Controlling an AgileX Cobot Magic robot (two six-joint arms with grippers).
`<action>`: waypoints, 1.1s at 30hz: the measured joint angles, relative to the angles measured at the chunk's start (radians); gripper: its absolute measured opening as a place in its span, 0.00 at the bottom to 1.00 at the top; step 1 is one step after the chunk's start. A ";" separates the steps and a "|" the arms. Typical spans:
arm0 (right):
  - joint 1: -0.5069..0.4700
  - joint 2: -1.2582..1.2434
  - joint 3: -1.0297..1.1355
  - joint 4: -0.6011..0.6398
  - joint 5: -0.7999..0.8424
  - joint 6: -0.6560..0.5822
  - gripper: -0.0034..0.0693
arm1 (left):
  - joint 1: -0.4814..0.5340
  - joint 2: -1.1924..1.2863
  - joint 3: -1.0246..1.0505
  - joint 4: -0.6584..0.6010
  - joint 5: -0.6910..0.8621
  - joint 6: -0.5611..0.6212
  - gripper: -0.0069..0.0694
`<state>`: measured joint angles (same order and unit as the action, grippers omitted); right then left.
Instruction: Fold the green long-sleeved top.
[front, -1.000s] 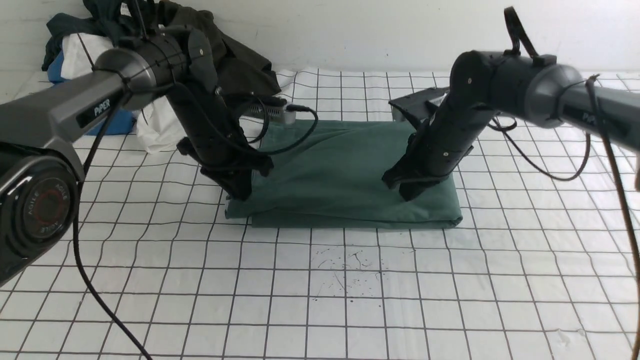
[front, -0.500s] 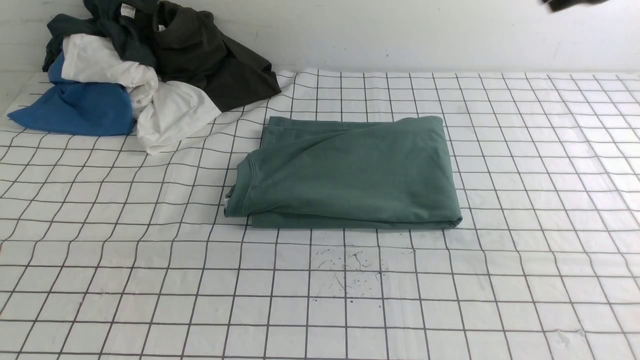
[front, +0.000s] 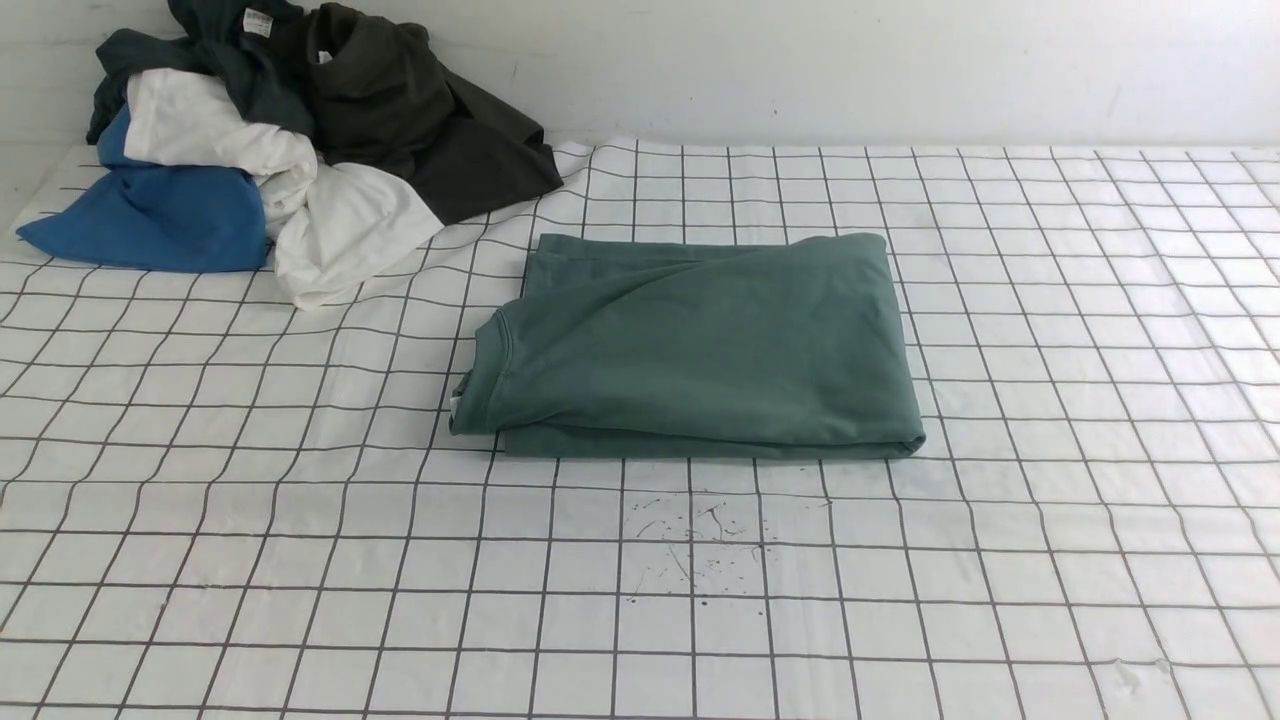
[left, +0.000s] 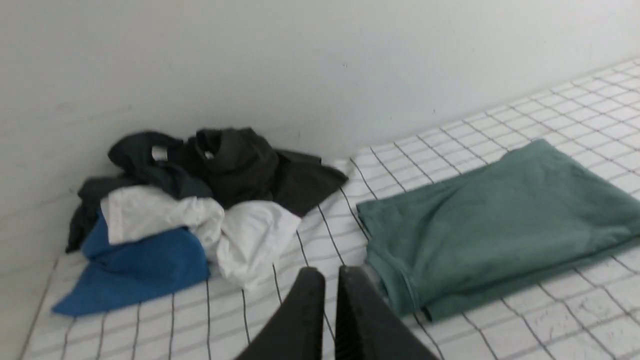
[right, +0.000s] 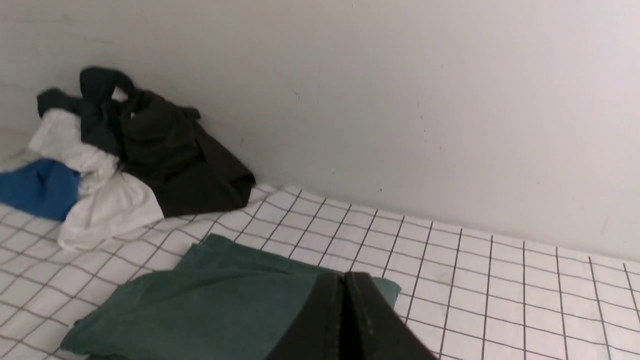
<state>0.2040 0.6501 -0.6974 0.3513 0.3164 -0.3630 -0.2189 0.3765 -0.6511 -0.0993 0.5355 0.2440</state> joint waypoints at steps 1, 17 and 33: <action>0.000 -0.012 0.000 0.005 -0.013 -0.005 0.03 | 0.000 -0.015 0.021 0.002 0.000 -0.003 0.12; 0.000 -0.485 0.463 0.070 -0.175 -0.176 0.03 | 0.000 -0.367 0.363 0.012 0.027 0.038 0.12; -0.140 -0.661 0.653 -0.011 -0.106 -0.179 0.03 | 0.000 -0.369 0.363 -0.002 0.086 0.039 0.12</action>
<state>0.0642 -0.0105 -0.0449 0.3401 0.2100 -0.5423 -0.2189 0.0074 -0.2883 -0.1014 0.6218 0.2828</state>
